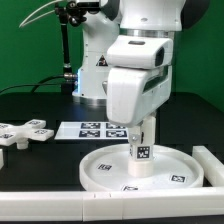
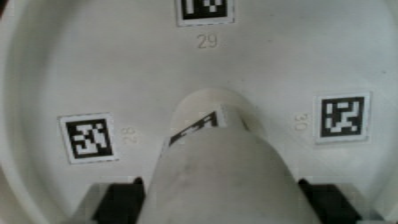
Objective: Assemble round table
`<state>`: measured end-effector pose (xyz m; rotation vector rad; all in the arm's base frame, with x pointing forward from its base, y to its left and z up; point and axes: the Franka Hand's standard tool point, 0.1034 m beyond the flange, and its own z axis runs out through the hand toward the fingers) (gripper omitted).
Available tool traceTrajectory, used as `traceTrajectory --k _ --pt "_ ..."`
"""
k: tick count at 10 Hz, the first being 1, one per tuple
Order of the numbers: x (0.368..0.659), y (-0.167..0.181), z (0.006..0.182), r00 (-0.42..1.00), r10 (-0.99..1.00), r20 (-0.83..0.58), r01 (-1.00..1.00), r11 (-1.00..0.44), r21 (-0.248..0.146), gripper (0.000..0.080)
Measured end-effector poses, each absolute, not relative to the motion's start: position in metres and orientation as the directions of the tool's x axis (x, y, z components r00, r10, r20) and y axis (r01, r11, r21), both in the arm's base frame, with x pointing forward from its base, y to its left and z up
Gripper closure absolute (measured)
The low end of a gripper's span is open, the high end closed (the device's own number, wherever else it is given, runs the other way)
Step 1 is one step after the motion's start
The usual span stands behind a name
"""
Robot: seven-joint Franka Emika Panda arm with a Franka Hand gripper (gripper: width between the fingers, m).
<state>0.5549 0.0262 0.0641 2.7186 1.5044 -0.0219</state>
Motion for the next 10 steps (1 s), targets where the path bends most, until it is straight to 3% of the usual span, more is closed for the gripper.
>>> traceTrajectory --k 2,10 --pt "0.5541 0.0266 0.0635 0.671 0.742 -0.015 0.742 -0.671 0.014 0.039" --pt "0.553 0.0311 0.0627 0.951 0.309 -0.002 0.309 -0.951 -0.008 0.039"
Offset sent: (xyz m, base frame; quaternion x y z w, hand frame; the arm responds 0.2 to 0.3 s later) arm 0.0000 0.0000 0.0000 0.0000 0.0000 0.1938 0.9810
